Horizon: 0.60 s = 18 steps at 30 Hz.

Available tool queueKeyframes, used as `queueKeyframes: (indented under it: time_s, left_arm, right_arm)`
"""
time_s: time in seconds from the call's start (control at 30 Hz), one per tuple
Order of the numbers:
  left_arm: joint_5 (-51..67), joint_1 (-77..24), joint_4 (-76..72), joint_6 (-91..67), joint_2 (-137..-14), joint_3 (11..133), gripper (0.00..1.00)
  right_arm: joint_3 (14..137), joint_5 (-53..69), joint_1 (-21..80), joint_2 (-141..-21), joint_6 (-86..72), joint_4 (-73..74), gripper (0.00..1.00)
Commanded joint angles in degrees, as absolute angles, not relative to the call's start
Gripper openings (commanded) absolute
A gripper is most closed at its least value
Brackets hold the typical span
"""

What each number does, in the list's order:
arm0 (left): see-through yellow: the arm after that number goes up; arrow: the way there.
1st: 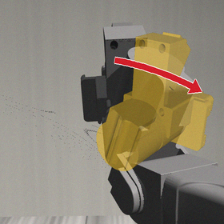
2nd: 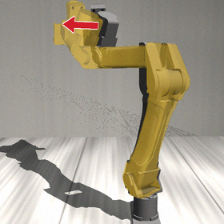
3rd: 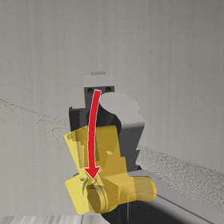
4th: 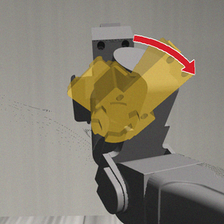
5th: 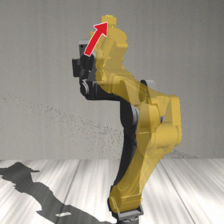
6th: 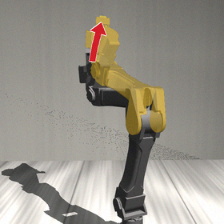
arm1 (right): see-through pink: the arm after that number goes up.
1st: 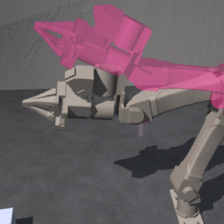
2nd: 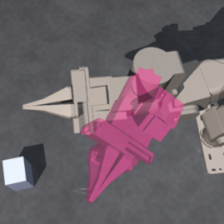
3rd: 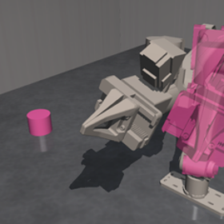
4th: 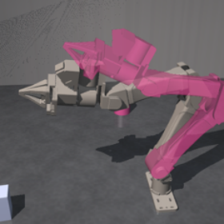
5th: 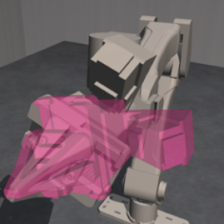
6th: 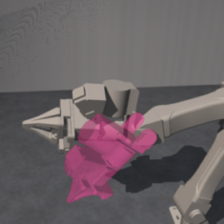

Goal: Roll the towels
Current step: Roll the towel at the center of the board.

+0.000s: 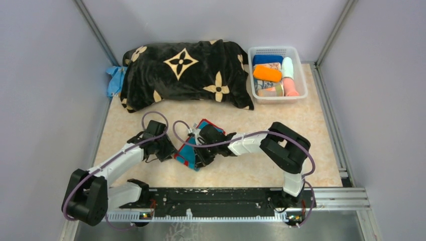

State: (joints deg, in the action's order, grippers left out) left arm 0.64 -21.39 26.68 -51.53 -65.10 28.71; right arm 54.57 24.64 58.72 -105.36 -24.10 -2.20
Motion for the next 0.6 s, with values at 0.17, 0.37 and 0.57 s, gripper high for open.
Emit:
queueKeyframes:
  time_s: [0.17, 0.37, 0.57]
  left_arm:
    - [2.94, -21.18, 26.87, -49.93, -65.5, 29.99, 0.5]
    - [3.0, -21.27, 26.72, -49.24, -66.34, 31.06, 0.54]
    - [1.34, -21.22, 29.34, -47.78, -60.79, 33.09, 0.68]
  right_arm:
    - [52.12, 32.26, 56.08, -105.32, -28.6, -5.41, 0.0]
    - [49.18, 39.43, 52.28, -106.28, -35.27, -13.45, 0.0]
    - [47.86, 43.97, 48.7, -108.76, -40.14, -17.21, 0.0]
